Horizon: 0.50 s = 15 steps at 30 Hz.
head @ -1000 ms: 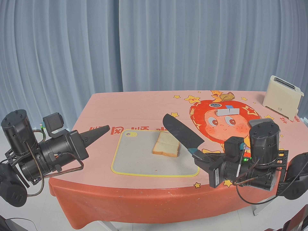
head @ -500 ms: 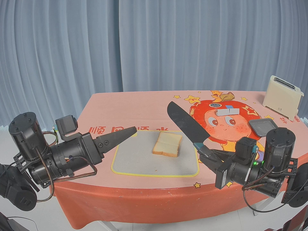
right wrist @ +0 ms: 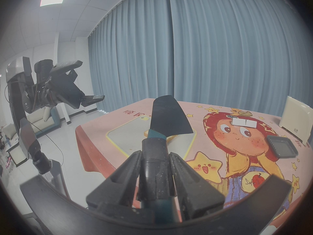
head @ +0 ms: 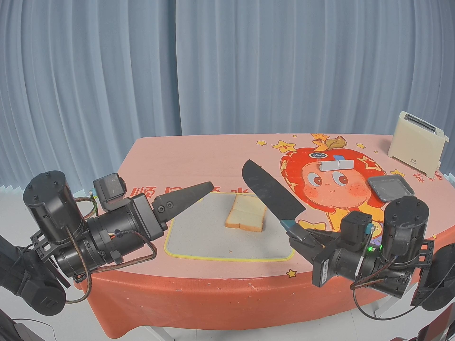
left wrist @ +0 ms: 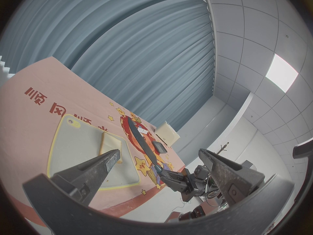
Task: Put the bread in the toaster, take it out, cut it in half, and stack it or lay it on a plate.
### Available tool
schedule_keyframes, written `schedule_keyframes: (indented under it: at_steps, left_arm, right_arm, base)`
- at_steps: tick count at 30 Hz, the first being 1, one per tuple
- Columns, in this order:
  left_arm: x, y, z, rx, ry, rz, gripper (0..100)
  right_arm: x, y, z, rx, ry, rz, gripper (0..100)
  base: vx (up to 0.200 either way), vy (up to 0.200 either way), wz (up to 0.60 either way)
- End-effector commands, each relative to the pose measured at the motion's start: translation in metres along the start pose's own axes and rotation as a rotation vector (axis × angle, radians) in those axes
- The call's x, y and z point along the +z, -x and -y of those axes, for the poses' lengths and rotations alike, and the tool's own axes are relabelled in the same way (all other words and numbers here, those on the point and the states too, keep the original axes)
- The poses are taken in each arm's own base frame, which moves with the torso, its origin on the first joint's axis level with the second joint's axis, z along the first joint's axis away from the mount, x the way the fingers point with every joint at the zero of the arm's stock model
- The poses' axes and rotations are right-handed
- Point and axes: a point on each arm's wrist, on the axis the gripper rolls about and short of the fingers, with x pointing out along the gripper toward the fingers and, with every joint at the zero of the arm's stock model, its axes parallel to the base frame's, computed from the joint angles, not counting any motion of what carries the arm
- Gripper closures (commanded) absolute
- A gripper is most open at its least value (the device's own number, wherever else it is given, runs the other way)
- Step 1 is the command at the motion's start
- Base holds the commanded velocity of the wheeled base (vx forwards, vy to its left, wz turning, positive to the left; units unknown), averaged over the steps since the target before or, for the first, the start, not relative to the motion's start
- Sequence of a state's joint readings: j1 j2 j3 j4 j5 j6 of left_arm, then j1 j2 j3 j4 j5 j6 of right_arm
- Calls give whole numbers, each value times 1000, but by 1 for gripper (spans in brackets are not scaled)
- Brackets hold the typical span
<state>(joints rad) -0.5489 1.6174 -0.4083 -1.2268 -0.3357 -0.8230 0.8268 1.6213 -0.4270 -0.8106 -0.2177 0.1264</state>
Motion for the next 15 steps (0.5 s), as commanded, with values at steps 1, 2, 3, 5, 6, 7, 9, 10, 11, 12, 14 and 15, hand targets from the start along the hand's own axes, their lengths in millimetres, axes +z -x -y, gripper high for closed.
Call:
schedule_keyframes:
  at_steps: [1, 2, 3, 5, 6, 7, 9, 10, 11, 12, 14, 15]
  left_arm:
    - [-8, -4, 2, -13, 3, -34, 0]
    - [-9, -4, 3, -15, 4, -37, 0]
    - [-9, -4, 3, -16, 4, -38, 0]
    - [-10, -4, 4, -18, 4, -40, 0]
    - [-10, -4, 4, -18, 4, -40, 0]
    - [-14, -5, 6, -26, 8, -58, 0]
    - [-19, -7, 8, -32, 11, -76, 0]
    - [-20, -7, 8, -31, 12, -79, 0]
    - [-21, -6, 7, -28, 13, -85, 0]
    - [-22, -5, 6, -25, 15, -88, 0]
    - [-26, -6, 9, -34, 16, -107, 0]
    - [-29, -6, 10, -38, 19, -118, 0]
  right_arm:
    - [-2, -1, -1, 3, 4, -9, 100]
    - [-2, 0, -2, 8, 5, -8, 100]
    - [-2, 0, -4, 15, 6, -7, 100]
    - [-2, 0, -5, 19, 7, -8, 100]
    - [-2, 0, -5, 19, 7, -8, 100]
    - [-4, -1, -7, 25, 11, -14, 100]
    - [-5, 1, -10, 39, 17, -16, 100]
    - [-6, 1, -10, 40, 18, -19, 100]
    - [-5, 2, -11, 42, 18, -18, 100]
    - [-5, 2, -11, 43, 19, -18, 100]
    - [-7, 2, -12, 48, 22, -23, 100]
    - [-8, 2, -14, 54, 25, -26, 100]
  base:
    - [0, 0, 0]
    - [0, 0, 0]
    - [0, 0, 0]
    - [0, 0, 0]
    - [0, 0, 0]
    - [0, 0, 0]
    - [0, 0, 0]
    - [0, 0, 0]
    - [0, 0, 0]
    - [0, 0, 0]
    - [0, 0, 0]
    - [0, 0, 0]
